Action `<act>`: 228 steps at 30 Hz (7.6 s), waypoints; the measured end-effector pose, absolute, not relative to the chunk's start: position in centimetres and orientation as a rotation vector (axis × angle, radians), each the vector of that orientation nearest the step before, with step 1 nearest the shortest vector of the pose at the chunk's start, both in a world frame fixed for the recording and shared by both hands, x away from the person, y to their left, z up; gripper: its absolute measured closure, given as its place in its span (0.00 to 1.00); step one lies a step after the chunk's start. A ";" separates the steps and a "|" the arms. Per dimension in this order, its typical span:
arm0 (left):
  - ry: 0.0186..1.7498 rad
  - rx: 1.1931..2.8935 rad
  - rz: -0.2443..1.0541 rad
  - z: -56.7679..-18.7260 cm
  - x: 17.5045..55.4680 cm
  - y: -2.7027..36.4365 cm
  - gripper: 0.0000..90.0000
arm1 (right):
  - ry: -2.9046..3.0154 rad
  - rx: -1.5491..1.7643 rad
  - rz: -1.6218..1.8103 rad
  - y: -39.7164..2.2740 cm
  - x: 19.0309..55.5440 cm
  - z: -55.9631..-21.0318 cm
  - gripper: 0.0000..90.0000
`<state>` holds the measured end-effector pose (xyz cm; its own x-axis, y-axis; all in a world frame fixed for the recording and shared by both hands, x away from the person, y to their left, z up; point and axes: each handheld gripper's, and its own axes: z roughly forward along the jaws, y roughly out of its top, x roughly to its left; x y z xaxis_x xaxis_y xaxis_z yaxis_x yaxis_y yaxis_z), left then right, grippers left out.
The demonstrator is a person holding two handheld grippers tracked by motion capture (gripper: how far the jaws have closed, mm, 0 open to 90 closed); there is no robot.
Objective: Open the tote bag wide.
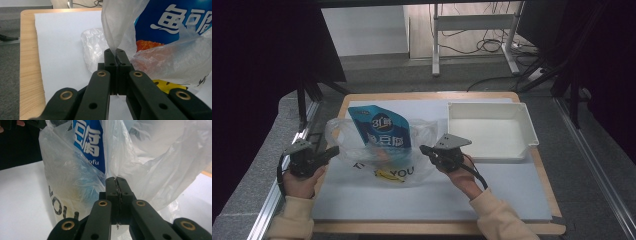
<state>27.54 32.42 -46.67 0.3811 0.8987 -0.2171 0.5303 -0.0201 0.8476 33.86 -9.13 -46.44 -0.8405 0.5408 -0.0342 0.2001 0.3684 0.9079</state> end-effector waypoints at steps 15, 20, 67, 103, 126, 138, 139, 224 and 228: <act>1.297 1.702 0.452 -47.8 27.4 32.5 1.00 | 2.350 0.687 1.405 -9.2 33.8 -47.8 0.98; 1.300 1.710 0.446 -48.1 27.4 32.5 1.00 | 2.361 0.694 1.398 -9.2 33.8 -48.2 0.98; 1.372 1.866 0.369 -53.5 28.4 30.9 1.00 | 2.557 0.804 1.175 -9.6 33.9 -53.5 0.98; 1.381 1.912 0.355 -54.7 28.8 30.3 0.99 | 2.441 0.884 1.327 -13.0 31.9 -50.9 0.62; 1.384 1.920 0.357 -54.8 28.9 30.2 0.99 | 2.198 0.849 1.534 -13.0 35.1 -41.7 0.46; 1.384 1.923 0.358 -54.8 28.9 30.2 0.99 | 2.381 0.843 1.446 -9.1 37.8 -43.8 0.42; 1.384 1.923 0.358 -54.8 28.9 30.2 0.99 | 2.395 0.849 1.428 -8.9 37.9 -44.1 0.42; 1.122 1.901 0.476 -46.3 35.5 31.5 0.82 | 2.463 0.882 1.341 -8.5 37.9 -46.3 0.93; 1.126 1.886 0.470 -46.1 35.1 31.3 0.95 | 2.458 0.877 1.343 -8.7 37.9 -46.2 0.93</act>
